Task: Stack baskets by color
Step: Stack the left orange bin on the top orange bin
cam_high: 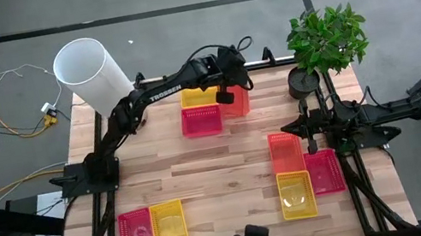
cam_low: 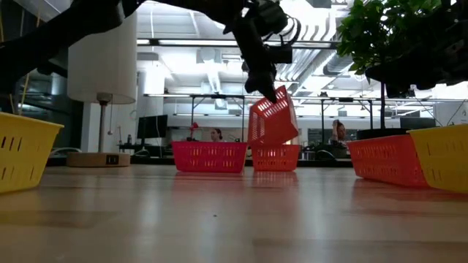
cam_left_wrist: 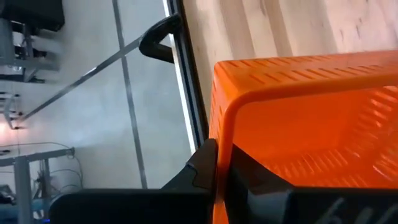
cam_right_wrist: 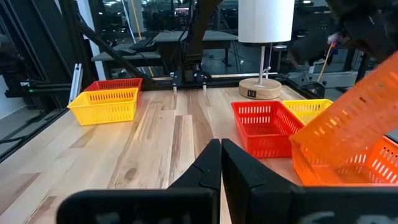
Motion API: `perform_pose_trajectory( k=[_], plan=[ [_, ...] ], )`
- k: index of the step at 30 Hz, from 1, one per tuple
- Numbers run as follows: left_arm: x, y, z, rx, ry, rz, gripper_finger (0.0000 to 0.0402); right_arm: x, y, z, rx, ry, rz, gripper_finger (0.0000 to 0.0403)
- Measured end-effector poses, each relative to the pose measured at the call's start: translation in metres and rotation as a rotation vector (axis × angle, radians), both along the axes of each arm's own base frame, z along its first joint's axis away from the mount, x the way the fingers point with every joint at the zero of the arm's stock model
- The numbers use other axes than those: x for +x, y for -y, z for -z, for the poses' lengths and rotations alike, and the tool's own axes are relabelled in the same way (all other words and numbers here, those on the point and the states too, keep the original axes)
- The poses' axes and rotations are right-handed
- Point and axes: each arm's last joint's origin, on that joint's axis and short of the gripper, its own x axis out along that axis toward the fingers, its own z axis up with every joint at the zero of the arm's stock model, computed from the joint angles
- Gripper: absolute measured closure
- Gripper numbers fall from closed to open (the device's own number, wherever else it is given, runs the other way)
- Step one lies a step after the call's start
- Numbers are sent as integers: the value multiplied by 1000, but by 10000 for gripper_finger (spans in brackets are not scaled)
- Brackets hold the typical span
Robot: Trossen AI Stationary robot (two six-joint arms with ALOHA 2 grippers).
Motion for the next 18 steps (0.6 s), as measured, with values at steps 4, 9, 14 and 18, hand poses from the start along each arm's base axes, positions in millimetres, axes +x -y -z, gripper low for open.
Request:
perform_pose_trajectory(
  k=[4,9,14,18],
  plan=[
    [6,2,8,22,-16,-2,401,0,0,0,0,0,0,402],
    [8,0,16,61,-48,-16,392,0,0,0,0,0,0,402],
    [9,-1,16,75,-51,-27,355,0,0,0,0,0,0,402],
    [8,1,12,82,-40,-36,308,0,0,0,0,-1,0,402]
  ],
)
